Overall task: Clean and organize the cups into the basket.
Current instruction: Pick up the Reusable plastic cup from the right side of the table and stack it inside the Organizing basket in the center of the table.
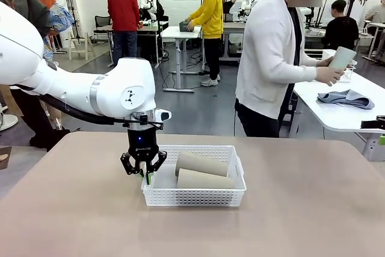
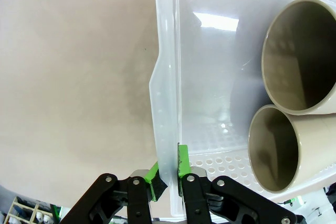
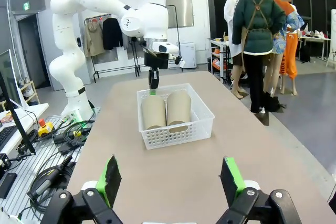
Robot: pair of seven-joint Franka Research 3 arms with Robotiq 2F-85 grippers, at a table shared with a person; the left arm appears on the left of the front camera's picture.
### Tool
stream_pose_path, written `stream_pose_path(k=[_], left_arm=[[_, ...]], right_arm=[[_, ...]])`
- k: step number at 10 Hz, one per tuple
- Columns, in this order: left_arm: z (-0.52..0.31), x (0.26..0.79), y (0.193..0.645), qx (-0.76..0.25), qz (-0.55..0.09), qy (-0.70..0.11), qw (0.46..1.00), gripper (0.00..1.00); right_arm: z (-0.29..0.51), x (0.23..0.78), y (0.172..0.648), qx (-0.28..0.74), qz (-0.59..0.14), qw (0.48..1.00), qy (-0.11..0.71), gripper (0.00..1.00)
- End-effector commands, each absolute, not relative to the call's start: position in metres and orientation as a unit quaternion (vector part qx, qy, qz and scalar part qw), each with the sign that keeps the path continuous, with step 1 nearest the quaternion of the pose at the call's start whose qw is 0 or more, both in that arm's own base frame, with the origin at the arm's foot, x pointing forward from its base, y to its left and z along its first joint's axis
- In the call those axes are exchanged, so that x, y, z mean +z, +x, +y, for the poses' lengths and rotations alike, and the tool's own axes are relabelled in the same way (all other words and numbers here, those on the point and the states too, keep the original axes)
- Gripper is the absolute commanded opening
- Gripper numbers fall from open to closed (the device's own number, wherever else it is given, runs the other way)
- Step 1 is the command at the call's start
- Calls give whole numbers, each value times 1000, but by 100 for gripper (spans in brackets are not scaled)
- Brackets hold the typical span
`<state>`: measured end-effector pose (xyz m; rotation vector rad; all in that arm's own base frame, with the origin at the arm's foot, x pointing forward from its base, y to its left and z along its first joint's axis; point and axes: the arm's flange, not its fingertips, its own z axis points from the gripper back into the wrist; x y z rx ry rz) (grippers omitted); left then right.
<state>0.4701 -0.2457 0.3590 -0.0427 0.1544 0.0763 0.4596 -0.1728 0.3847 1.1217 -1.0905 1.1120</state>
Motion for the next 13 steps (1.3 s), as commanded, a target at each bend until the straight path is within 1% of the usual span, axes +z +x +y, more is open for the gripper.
stream_pose_path(k=[1, 13], left_arm=[[-246, 361, 471, 39, 73, -23, 996, 0], [-246, 361, 471, 39, 73, -23, 996, 0]], right_arm=[[-171, 387, 460, 476, -465, 574, 478, 100], [-171, 387, 460, 476, -465, 574, 478, 100]])
